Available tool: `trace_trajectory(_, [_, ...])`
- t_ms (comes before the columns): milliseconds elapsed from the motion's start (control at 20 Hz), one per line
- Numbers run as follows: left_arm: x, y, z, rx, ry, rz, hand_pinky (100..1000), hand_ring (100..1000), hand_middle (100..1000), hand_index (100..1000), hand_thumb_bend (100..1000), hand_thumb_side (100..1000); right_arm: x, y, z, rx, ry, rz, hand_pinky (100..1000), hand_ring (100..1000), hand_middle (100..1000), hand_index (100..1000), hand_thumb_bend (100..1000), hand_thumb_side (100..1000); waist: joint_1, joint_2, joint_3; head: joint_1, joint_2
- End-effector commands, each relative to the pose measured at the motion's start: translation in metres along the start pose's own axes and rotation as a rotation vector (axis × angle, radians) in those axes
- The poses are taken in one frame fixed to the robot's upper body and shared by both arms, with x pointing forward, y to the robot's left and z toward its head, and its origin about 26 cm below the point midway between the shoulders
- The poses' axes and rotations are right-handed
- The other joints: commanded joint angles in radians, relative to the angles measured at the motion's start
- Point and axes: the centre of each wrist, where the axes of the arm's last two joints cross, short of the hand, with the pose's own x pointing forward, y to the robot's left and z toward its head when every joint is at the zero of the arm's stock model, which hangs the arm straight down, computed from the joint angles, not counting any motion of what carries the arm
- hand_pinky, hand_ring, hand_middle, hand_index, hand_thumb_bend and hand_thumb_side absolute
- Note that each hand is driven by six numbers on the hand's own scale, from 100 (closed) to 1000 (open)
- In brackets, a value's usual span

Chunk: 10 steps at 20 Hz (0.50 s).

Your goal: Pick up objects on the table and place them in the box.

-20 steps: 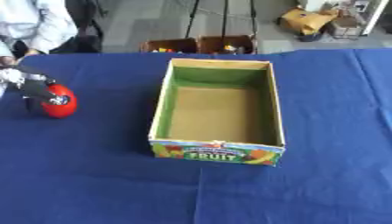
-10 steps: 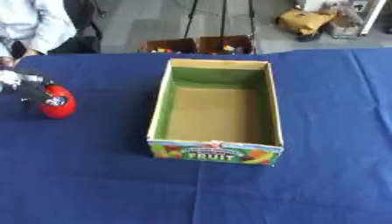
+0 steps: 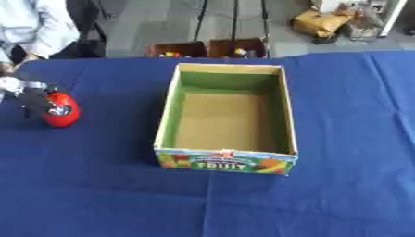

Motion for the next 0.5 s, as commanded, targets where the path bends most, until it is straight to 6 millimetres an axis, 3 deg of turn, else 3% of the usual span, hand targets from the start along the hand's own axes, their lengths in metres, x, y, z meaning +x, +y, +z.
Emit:
trace_trajectory(50, [0.0034, -0.0022, -0.0034, -0.001, -0.005, -0.004, 423, 578, 729, 943, 100, 474, 0.0026, -0.0023, -0.0092, -0.032, -0.037, -0.017, 701, 746, 687, 821, 100, 929, -0.005, -0.019, -0.003, -0.002, -0.007])
trace_trajectory(250, [0.0051, -0.0029, -0.0049, 0.011, -0.011, 0.009, 389, 548, 649, 892, 100, 465, 0.0025, -0.0026, -0.0093, -0.04, -0.031, -0.016, 701, 746, 684, 820, 100, 932, -0.004, -0.019, -0.004, -0.002, -0.006])
trace_trajectory(500, [0.0076, -0.0019, -0.0051, 0.04, -0.019, 0.033, 377, 554, 628, 841, 100, 433, 0.0024, -0.003, -0.0091, -0.049, -0.024, -0.013, 701, 745, 682, 818, 100, 928, -0.003, -0.021, -0.004, -0.003, -0.004])
